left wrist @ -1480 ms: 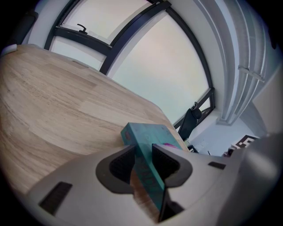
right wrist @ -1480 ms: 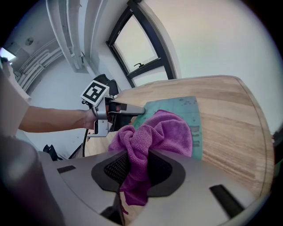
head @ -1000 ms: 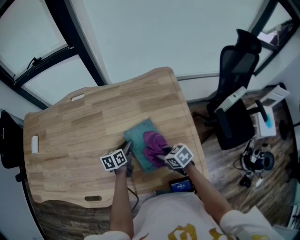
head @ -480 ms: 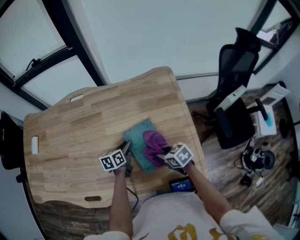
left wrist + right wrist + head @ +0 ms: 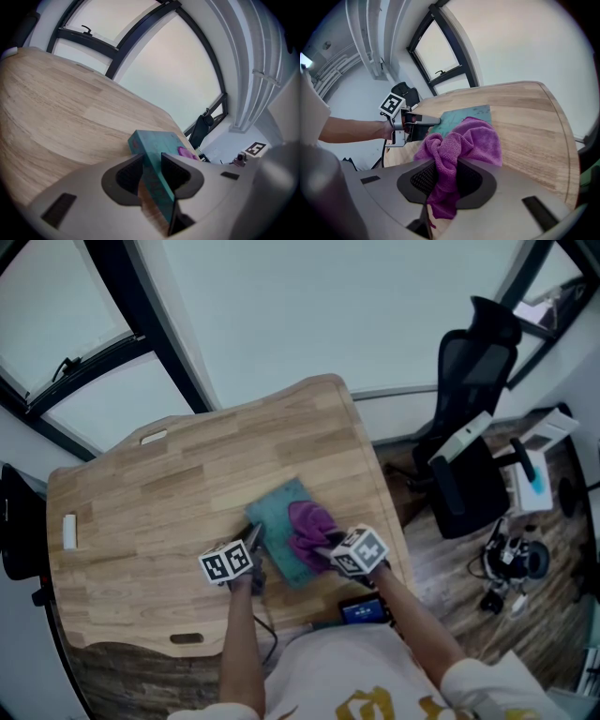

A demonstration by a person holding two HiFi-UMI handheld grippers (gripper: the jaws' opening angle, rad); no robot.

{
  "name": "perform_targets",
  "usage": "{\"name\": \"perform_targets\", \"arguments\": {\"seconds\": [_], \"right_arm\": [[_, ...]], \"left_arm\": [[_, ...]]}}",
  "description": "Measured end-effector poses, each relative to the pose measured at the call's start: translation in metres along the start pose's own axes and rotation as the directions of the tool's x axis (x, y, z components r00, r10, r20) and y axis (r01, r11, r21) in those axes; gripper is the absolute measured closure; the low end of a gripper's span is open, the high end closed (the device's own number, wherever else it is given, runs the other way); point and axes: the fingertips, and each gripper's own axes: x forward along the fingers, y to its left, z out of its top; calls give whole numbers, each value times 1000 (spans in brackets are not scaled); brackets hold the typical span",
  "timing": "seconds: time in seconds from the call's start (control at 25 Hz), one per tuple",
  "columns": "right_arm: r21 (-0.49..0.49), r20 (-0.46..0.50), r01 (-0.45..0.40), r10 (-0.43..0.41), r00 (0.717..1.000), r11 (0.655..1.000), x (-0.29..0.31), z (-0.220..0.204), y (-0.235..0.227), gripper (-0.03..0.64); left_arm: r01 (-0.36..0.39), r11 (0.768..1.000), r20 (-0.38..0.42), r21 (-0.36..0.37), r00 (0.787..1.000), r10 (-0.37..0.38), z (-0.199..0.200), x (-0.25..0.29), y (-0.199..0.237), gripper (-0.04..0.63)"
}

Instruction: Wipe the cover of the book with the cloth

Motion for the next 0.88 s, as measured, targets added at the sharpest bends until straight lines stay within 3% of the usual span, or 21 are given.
{"name": "perform_targets", "arguments": {"seconds": [0.88], "right_arm": [[12,-3,1,-1,1000,1000,10,18,-6,520]], "left_arm": [[-7,1000,-4,-10,1000,7,-6,1,4,471]]}}
